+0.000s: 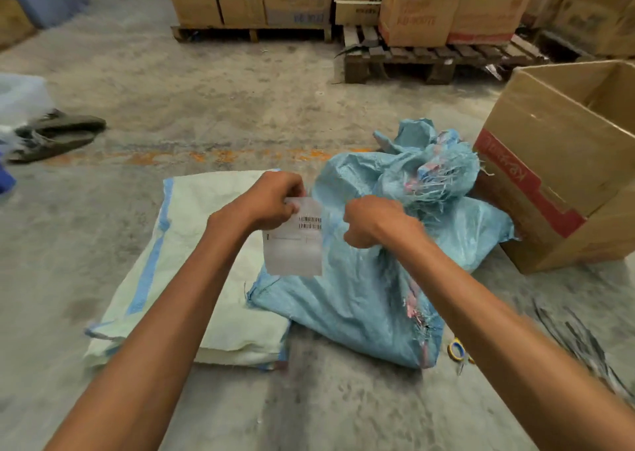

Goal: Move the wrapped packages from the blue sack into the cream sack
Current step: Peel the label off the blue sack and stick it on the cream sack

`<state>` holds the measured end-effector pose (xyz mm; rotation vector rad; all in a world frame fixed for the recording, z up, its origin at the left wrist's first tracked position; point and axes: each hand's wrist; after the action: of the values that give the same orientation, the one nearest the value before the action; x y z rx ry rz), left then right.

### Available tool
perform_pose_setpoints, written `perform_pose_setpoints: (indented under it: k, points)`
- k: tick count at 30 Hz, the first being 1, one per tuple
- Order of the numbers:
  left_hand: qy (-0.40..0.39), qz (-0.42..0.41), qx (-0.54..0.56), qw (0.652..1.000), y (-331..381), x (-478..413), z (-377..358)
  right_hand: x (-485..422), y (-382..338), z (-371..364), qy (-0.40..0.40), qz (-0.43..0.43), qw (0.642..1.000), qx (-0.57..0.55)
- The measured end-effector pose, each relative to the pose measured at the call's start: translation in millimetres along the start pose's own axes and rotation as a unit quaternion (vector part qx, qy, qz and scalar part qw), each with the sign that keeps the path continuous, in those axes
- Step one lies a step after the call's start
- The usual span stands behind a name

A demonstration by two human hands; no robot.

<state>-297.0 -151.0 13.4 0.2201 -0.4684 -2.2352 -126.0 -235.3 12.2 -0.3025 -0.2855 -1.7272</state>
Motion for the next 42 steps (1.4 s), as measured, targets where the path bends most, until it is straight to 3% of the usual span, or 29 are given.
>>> perform_pose_setpoints:
  k: [2,6,11,19,24,27,30,34,37,42]
  points:
    - [0.003,0.02,0.028,0.999,-11,7,10,1,-18,13,0.002,0.032,0.998,-0.05]
    - [0.013,0.041,0.053,0.998,-31,24,30,11,-47,35,-0.084,0.052,0.989,-0.11]
    - [0.01,0.044,0.085,0.995,-51,38,50,18,-88,46,0.011,0.057,0.995,-0.076]
    - [0.021,0.048,0.081,0.995,-78,52,72,-11,-126,30,0.085,0.049,0.962,-0.255]
    - [0.089,0.073,0.093,0.989,-103,50,79,-21,-135,41,0.133,0.075,0.934,-0.324]
    - [0.12,0.091,0.224,0.963,-116,52,79,-31,-146,54,0.189,0.085,0.924,-0.322]
    - [0.133,0.139,0.313,0.93,-131,56,82,-41,-157,64,0.19,0.085,0.923,-0.325]
    - [0.203,0.253,0.464,0.824,-153,53,82,-66,-180,70,0.167,0.068,0.882,-0.434]
    - [0.265,0.309,0.483,0.775,-170,49,64,-90,-200,68,0.15,0.055,0.863,-0.479]
    - [0.311,0.334,0.429,0.779,-198,46,38,-118,-214,41,0.127,0.034,0.846,-0.517]
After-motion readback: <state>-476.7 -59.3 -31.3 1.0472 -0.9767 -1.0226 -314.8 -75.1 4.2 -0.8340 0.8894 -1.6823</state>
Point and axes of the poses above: each hand's wrist, its own x-axis away from the middle knuckle, its own z-axis out of the back of the hand, y = z × x, and after that the axes turned 1 degree about -x, right-handed
